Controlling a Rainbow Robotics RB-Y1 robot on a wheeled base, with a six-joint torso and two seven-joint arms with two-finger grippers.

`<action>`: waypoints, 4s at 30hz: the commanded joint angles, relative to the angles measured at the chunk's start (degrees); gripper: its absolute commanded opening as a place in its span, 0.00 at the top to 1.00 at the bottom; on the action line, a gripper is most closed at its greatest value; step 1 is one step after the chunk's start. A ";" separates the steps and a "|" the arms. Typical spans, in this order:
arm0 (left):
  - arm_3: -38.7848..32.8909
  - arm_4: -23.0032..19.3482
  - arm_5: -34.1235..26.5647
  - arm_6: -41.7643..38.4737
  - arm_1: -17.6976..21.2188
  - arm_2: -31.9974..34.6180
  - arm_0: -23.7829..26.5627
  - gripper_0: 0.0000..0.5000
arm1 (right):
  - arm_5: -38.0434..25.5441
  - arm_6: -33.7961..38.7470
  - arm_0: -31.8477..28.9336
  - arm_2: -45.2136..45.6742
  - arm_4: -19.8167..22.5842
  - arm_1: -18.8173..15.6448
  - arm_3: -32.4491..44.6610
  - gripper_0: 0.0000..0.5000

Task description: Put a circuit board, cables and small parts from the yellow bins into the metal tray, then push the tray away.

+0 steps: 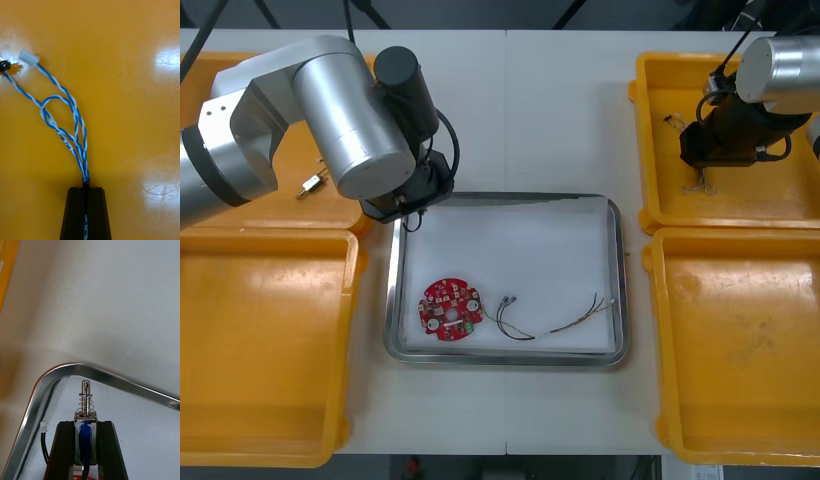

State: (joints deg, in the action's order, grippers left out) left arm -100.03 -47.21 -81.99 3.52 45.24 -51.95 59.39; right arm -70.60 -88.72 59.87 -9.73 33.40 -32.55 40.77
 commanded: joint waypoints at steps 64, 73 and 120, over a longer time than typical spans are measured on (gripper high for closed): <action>-10.27 2.56 2.19 -11.96 0.90 -1.49 -0.50 0.01 | -37.68 -15.96 -11.26 10.00 16.26 -11.13 54.24 1.00; -8.96 -10.19 0.34 -12.93 6.09 7.92 2.49 0.00 | -37.68 -15.35 -11.26 7.97 17.84 -11.13 57.23 1.00; 32.79 -26.53 6.58 -28.13 19.01 18.38 5.21 0.00 | -12.46 -36.70 -7.92 -28.24 27.69 -8.32 63.38 1.00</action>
State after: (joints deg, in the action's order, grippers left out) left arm -69.30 -72.83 -76.76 -25.74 62.40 -35.50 61.42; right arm -84.42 -122.34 49.56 -35.81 61.19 -41.45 105.36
